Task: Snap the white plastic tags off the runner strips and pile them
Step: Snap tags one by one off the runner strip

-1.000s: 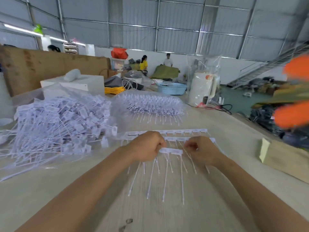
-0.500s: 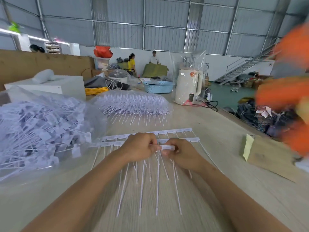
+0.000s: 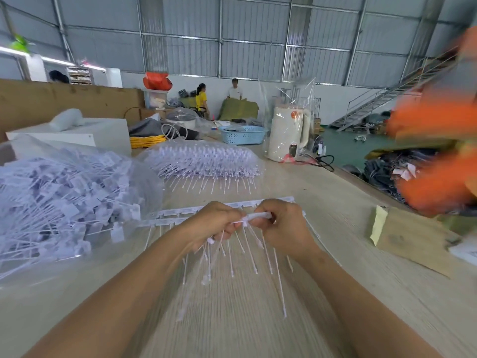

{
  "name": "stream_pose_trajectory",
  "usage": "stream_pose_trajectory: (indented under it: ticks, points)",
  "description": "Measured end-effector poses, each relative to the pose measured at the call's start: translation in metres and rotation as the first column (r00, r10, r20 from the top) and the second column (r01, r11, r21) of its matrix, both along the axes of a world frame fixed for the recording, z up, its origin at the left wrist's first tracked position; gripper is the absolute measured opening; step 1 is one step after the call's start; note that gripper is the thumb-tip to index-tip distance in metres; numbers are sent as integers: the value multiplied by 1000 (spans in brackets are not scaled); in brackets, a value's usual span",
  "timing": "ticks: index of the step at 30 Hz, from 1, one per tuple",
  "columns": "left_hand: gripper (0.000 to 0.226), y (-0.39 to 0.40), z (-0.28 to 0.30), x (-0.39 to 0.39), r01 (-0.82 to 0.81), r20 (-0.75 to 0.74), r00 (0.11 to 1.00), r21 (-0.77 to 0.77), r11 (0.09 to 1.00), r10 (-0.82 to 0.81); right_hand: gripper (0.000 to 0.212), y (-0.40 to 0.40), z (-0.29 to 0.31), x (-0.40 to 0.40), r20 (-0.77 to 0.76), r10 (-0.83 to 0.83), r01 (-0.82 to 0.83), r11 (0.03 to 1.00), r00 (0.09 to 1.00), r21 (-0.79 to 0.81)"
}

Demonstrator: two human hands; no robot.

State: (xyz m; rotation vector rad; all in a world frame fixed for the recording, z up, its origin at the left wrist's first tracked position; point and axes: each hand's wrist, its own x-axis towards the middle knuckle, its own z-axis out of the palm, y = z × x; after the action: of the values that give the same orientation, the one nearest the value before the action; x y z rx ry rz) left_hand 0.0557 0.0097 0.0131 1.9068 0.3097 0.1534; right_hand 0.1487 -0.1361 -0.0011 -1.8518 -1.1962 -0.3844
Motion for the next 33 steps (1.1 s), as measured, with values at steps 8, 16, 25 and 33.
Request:
stream_pose_trajectory:
  ticks: [8,16,25,33]
  points:
    - [40,-6,11,-7,43,-43,998,217,975,-34,18,-32,26,16,-819,268,106,923,508,369]
    - [36,-15,11,-3,30,-24,999,388,921,-22,14,-4,9,-23,-867,230,-238,962,441,134]
    - [34,-4,5,0,-6,8,1000,436,900,2,12,-5,7,-16,-781,289,-131,957,553,260]
    - [40,-9,4,-2,-33,55,998,112,993,27,8,-6,7,-16,-599,194,-160,981,777,111]
